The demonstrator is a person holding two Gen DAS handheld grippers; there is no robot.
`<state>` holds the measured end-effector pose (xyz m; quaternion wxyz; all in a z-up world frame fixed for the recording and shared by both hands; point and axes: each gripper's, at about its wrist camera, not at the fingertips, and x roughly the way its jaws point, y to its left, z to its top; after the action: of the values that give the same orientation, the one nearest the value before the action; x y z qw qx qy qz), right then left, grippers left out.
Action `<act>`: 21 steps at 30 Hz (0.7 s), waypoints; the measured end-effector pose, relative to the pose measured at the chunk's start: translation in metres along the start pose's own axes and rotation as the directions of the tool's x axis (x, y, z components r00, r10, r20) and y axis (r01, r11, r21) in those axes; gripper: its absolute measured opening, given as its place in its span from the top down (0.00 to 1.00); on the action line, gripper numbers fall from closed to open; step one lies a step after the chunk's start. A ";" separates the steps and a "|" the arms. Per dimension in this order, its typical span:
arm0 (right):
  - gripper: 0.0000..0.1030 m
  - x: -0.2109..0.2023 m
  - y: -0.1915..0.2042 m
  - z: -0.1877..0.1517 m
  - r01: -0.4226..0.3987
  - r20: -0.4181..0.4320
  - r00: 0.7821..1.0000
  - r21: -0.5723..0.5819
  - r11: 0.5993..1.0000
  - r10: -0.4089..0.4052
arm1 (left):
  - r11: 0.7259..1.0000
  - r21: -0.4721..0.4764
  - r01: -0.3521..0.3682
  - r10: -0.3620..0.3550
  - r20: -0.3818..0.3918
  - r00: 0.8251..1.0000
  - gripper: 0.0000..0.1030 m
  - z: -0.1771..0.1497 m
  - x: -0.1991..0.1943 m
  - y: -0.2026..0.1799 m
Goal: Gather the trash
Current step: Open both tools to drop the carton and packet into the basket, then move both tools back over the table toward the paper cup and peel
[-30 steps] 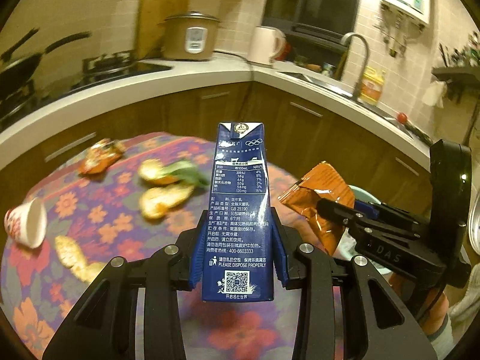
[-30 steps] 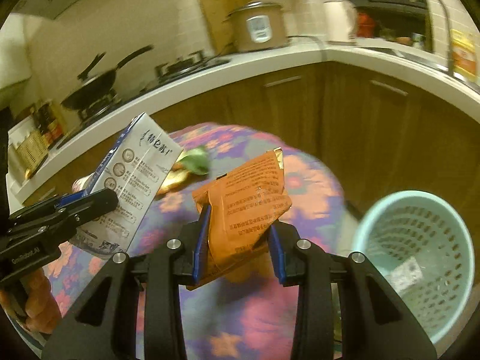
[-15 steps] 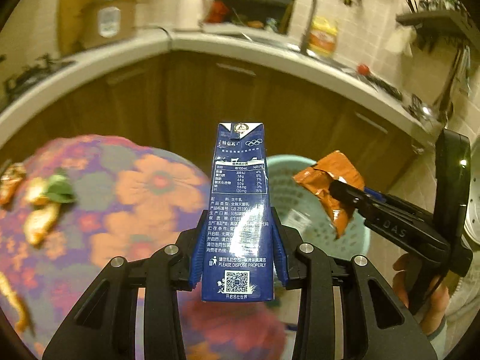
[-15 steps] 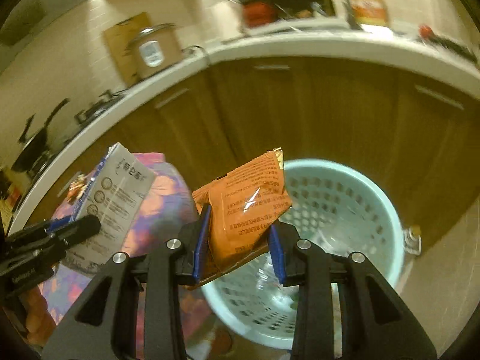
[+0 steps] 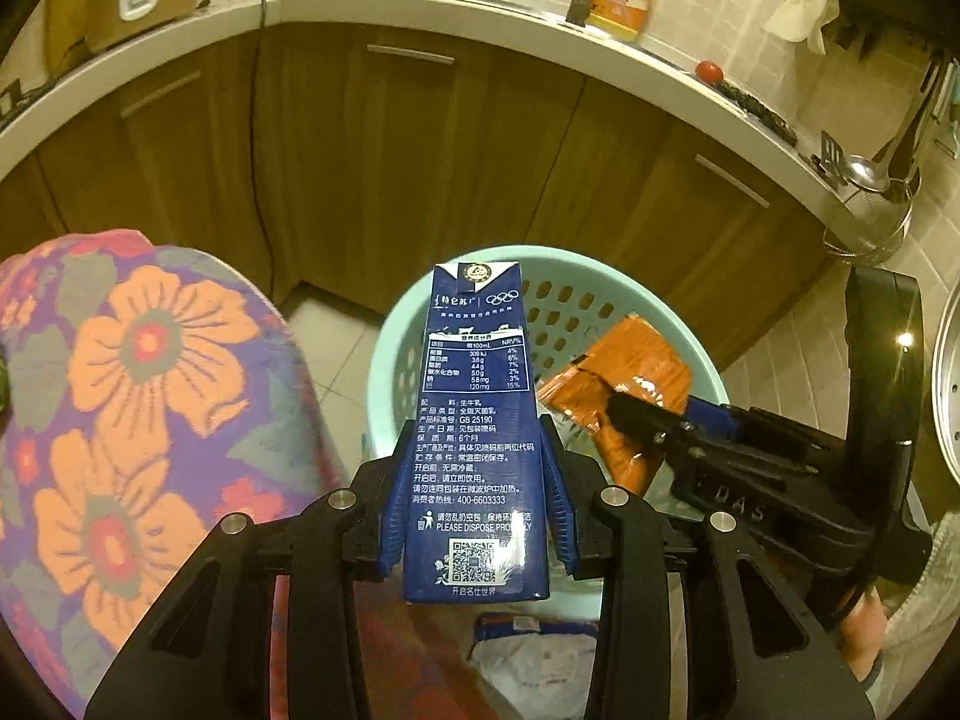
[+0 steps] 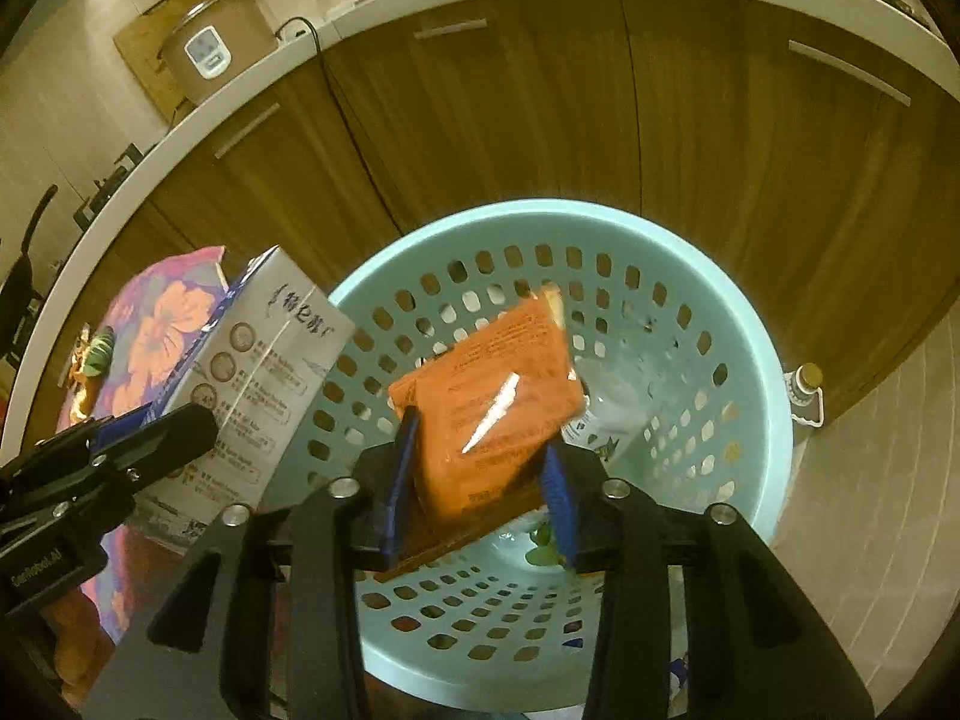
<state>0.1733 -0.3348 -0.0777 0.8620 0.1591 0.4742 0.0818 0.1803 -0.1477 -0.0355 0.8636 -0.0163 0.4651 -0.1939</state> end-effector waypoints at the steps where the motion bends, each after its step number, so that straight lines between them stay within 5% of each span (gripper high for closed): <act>1: 0.49 0.001 0.000 0.000 0.012 0.000 1.000 0.003 1.000 -0.012 | 1.000 -0.001 0.007 -0.007 -0.002 1.000 0.65 0.000 0.002 -0.001; 4: 0.42 0.002 -0.001 -0.001 0.017 -0.003 1.000 -0.004 1.000 -0.017 | 1.000 -0.005 0.011 -0.011 0.005 1.000 0.53 0.000 0.003 -0.001; 21: 0.42 -0.015 0.018 -0.004 -0.013 0.028 1.000 -0.042 0.999 0.014 | 1.000 0.003 -0.006 0.006 0.087 0.996 0.52 -0.003 -0.033 0.007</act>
<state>0.1623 -0.3216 -0.0614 0.8713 0.1454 0.4590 0.0952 0.1635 -0.1294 -0.0122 0.8835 -0.0220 0.4270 -0.1913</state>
